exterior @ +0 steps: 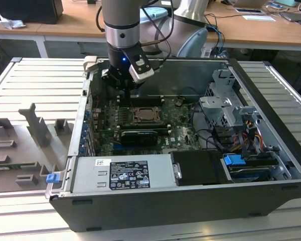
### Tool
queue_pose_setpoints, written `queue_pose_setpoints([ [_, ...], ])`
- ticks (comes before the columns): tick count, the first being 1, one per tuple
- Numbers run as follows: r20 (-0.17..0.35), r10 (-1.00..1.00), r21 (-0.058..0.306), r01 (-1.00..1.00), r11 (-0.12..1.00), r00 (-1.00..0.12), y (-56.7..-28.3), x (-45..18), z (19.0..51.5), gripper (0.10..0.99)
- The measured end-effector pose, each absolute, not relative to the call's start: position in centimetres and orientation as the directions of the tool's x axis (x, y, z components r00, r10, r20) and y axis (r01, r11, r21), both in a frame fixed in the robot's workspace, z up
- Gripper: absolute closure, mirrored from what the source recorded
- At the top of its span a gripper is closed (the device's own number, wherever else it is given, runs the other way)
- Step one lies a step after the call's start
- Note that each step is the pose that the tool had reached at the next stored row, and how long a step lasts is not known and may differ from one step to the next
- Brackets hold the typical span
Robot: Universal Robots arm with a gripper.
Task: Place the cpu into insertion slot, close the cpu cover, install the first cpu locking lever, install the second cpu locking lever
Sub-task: 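Install the first cpu locking lever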
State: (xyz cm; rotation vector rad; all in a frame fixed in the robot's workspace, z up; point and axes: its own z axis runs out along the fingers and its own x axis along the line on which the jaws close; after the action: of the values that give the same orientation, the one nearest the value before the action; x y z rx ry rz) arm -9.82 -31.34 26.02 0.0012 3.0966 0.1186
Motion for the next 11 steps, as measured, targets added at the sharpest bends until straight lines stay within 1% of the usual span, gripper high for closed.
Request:
queue_pose_setpoints([
  [6,-0.043,0.002,0.077,-0.001,0.997,-0.999,-31.1,-10.9,25.9,0.98],
  [11,-0.043,0.002,0.076,-0.001,0.997,-0.999,-30.1,-11.0,25.7,0.98],
])
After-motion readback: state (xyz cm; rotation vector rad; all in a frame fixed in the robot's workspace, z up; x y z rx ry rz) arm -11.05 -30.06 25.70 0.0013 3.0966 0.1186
